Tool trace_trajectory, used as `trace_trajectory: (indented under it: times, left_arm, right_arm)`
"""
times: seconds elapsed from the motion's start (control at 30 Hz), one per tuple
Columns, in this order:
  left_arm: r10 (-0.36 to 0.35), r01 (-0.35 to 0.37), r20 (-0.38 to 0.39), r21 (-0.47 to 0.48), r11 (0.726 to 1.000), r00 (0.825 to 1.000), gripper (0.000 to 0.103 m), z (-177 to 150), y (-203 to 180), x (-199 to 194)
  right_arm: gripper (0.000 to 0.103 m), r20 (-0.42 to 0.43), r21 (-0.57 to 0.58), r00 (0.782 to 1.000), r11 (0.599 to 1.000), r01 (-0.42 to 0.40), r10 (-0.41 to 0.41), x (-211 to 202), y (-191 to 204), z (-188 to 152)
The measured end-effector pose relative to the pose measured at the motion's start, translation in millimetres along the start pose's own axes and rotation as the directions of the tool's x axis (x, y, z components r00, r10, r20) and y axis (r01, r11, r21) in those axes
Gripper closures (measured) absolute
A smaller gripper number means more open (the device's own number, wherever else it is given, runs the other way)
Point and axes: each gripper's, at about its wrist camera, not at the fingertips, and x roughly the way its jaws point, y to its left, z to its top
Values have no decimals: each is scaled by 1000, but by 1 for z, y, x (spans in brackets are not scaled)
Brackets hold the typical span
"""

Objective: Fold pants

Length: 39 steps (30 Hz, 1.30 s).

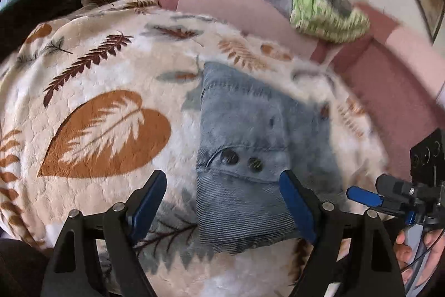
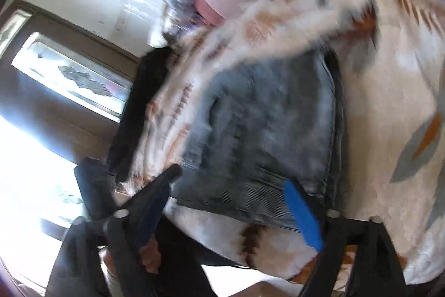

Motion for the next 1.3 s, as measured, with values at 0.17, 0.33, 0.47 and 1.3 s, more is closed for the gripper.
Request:
trace_trajectory:
  times: [0.17,0.33,0.47,1.3]
  left_arm:
    - [-13,13,-12,-17,1000,1000,10,-3,7,12]
    - [-46,46,12,-19,999,999,10,-7,10,15]
    - [-58,58,23,-15,998,998,10,-9,9,14]
    - [-331,303,-95,-227,926,939,10,45,22,36]
  right_arm:
    - [14,10,54,999,998,-34,34,-2,-12,-6]
    - [13,-5,27,1000,1000,-15,15,2,-3,-6]
    - [12,4,24,1000,1000,-13,13,4,-4,-7]
    - [8,-144,322,977,941,-106,159,17,-81,54]
